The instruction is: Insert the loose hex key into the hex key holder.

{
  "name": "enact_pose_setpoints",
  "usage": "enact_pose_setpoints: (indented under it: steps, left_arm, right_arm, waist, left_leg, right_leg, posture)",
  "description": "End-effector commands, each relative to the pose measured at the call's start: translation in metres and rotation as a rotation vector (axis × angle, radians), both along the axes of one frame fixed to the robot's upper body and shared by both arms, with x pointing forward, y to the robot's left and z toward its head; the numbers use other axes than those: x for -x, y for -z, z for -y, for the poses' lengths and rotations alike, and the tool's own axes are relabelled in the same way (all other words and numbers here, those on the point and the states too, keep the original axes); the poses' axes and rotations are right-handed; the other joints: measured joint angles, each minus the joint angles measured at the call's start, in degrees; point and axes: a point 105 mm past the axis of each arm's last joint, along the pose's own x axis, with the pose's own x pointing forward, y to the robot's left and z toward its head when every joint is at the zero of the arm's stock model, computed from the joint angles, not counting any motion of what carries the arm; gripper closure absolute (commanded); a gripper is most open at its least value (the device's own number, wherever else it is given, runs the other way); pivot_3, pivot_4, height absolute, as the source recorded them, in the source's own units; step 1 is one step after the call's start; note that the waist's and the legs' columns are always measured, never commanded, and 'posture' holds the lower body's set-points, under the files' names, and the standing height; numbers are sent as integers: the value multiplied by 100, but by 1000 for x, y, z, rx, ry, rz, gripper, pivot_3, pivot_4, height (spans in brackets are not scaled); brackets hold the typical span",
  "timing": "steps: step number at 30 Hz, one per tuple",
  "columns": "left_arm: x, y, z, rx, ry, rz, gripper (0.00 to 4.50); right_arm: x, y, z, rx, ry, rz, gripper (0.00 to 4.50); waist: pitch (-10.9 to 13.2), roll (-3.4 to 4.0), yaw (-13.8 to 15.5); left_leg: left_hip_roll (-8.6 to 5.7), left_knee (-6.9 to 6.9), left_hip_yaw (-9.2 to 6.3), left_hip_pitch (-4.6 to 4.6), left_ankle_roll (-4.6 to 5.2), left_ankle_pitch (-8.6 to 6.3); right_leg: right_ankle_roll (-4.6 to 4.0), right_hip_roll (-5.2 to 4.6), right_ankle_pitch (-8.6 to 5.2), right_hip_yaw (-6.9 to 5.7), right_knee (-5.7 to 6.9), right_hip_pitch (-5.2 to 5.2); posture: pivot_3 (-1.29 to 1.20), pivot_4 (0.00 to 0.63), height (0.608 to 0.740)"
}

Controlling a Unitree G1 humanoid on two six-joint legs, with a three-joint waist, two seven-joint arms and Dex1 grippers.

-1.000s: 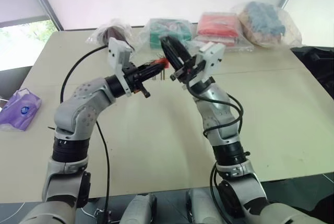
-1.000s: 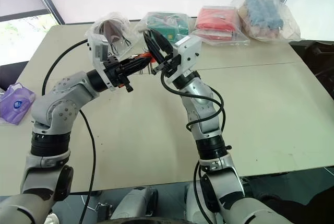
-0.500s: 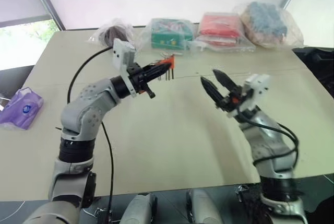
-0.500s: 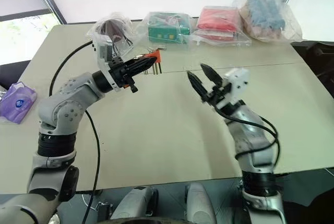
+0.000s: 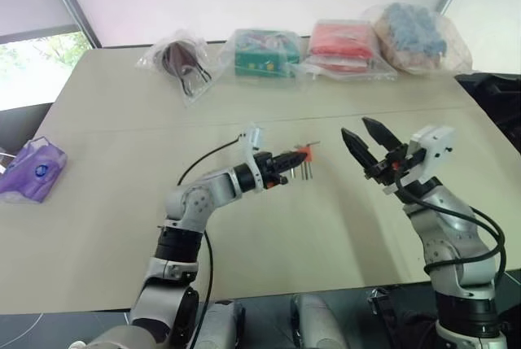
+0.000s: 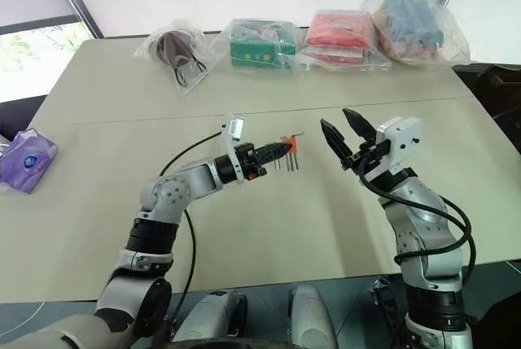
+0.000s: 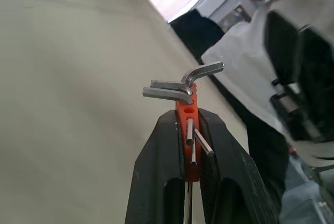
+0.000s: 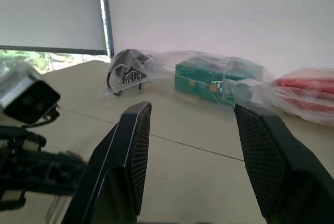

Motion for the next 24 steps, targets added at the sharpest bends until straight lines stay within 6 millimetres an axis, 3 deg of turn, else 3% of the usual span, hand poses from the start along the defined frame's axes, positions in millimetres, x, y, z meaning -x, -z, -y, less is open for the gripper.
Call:
enact_pose_setpoints:
  steps: [1,9,10,13,17,21,24]
  left_arm:
    - [-1,8,0,-19,6,-65,4500]
    - [1,33,-6,-110,-8,-172,4500]
    - [1,33,-9,-121,-9,-162,3605]
    - [-1,29,-16,-151,-17,-118,2207]
    - [-2,12,-27,-250,-7,98,141]
    - [-6,-10,-40,-377,-13,371,59]
    - [-13,-39,-56,-444,-53,591,59]
  right_arm:
    - [8,-13,-2,8,9,62,1926]
    - [8,-11,-10,9,8,65,1926]
    - [8,-11,-11,10,5,66,1884]
    - [6,-11,-12,16,-2,68,1884]
    - [5,-12,-12,40,-18,65,1884]
    - [5,-9,-11,115,-59,43,1884]
    - [6,-1,-5,234,-121,-24,1884]
  waist:
    - [0,0,2]
    - [0,0,2]
    - [0,0,2]
    - [0,1,2]
    - [-1,1,-6]
    - [-1,2,1]
    - [-1,2,29]
  left_leg:
    - [0,0,-1,0,0,0]
    - [-1,0,0,1,-1,0]
    - [-1,1,0,2,-1,0]
    - [-1,0,0,2,-2,1]
    - [0,-1,0,7,-2,1]
    - [0,-4,1,8,-3,1]
    - [-1,-3,0,7,-2,1]
  right_leg:
    - [0,0,0,0,0,0]
    - [0,0,0,0,0,1]
    - [0,-1,0,0,0,1]
    - [0,-1,0,0,1,0]
    - [0,0,0,0,1,4]
    - [0,-1,0,1,-1,5]
    - [-1,-1,0,1,-16,13]
  posture:
    - [0,150,740]
    - [0,150,740]
    - [0,150,740]
    - [0,150,740]
    - [0,150,740]
    - [0,150,740]
    - [0,150,740]
